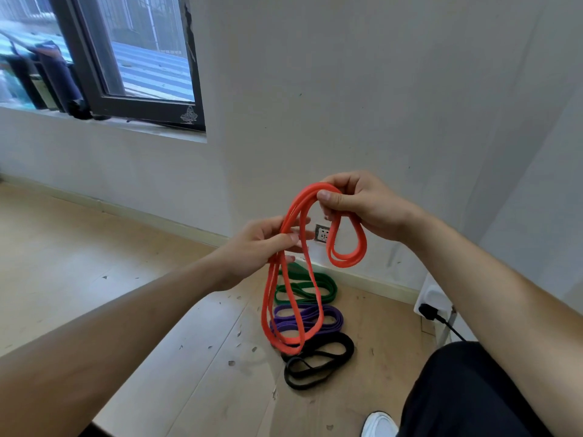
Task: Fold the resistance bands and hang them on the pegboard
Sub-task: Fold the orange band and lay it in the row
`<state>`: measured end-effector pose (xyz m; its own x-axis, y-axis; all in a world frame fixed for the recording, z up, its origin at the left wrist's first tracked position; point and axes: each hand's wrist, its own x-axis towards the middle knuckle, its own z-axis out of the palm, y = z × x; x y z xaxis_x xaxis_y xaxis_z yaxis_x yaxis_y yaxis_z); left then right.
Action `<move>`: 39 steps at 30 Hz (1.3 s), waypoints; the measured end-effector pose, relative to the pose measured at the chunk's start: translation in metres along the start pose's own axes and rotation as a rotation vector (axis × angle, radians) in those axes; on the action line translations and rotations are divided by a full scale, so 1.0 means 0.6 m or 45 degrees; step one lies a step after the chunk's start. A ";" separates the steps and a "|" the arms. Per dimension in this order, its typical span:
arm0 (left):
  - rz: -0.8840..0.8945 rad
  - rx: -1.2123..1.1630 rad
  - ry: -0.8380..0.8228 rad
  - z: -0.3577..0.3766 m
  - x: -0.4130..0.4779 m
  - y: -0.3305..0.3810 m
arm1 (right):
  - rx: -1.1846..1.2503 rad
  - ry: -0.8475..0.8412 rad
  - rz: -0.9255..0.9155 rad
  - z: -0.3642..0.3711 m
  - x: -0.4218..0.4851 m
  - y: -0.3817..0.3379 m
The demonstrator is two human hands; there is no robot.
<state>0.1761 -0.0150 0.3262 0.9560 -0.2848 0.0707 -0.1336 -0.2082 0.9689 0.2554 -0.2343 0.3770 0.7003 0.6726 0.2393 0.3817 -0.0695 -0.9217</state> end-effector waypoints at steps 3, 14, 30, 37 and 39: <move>0.036 0.011 -0.010 -0.003 0.000 0.003 | -0.001 0.019 -0.007 -0.003 0.000 0.002; 0.065 0.012 0.154 -0.023 0.000 0.003 | 0.013 0.121 0.106 -0.049 -0.011 0.031; 0.109 0.271 0.205 -0.050 -0.001 0.016 | -0.421 -0.002 0.039 0.074 0.023 0.013; 0.099 0.425 0.263 -0.069 -0.009 0.015 | -0.592 0.037 0.027 0.064 0.031 0.006; 0.073 0.447 0.232 -0.073 -0.011 0.010 | -0.541 0.039 0.057 0.056 0.028 0.006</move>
<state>0.1806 0.0266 0.3421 0.9709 -0.1410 0.1935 -0.2389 -0.5133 0.8243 0.2484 -0.1986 0.3678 0.7370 0.6403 0.2165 0.5607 -0.4002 -0.7249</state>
